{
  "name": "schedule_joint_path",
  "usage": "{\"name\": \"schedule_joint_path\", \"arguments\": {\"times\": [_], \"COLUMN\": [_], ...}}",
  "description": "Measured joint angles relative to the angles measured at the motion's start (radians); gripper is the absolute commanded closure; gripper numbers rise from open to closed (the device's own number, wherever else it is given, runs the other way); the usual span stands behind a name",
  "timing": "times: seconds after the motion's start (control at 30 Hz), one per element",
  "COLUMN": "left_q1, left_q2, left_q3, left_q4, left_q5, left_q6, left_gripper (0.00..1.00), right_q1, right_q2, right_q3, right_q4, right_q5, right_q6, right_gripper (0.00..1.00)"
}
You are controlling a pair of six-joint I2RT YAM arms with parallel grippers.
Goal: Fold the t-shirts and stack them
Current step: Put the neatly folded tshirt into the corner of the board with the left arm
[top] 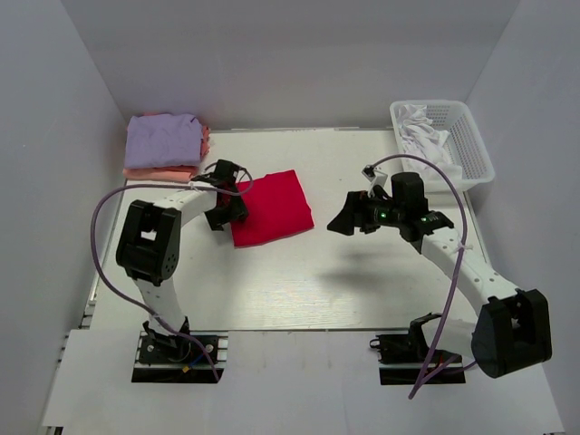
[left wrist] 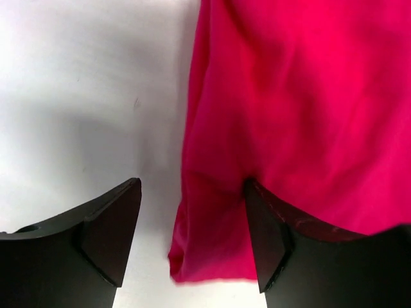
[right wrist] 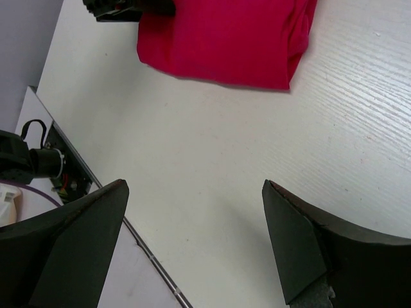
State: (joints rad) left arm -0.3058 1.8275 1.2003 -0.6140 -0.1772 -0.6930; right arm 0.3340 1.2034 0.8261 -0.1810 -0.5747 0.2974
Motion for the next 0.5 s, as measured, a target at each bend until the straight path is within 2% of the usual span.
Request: {"name": "schedule_joint_path", "arguments": {"times": [0.1,0.13,0.23,0.27,0.43,0.47,0.5], "left_q1": [0.001,0.001,0.002,0.002,0.005,0.006,0.008], "left_q2": [0.042,0.047,0.06,0.062,0.079,0.082,0.085], "left_q3": [0.023,0.029,0.034,0.034,0.035,0.032,0.029], "left_q4": [0.006,0.018,0.054,0.067,0.154,0.176,0.197], "left_q5": [-0.002,0.0,0.011,0.015,0.059,0.074,0.091], "left_q6": [0.002,0.004,0.006,0.009,0.031,0.043,0.049], "left_gripper": [0.29,0.37,0.42,0.49,0.66,0.88,1.0], "right_q1": [0.0,0.0,0.0,0.0,0.0,0.0,0.0], "right_q2": [-0.011,-0.016,-0.032,-0.035,-0.039,-0.039,-0.039], "right_q3": [-0.006,-0.006,-0.006,-0.006,-0.006,-0.006,-0.006], "right_q4": [-0.014,-0.016,-0.02,-0.019,-0.019,-0.019,-0.019], "right_q5": [-0.001,-0.003,-0.018,-0.027,-0.063,-0.064,-0.065], "right_q6": [-0.006,-0.007,-0.01,-0.011,-0.014,-0.014,-0.014], "right_gripper": [0.1,0.1,0.1,0.1,0.1,0.1,0.1]}}
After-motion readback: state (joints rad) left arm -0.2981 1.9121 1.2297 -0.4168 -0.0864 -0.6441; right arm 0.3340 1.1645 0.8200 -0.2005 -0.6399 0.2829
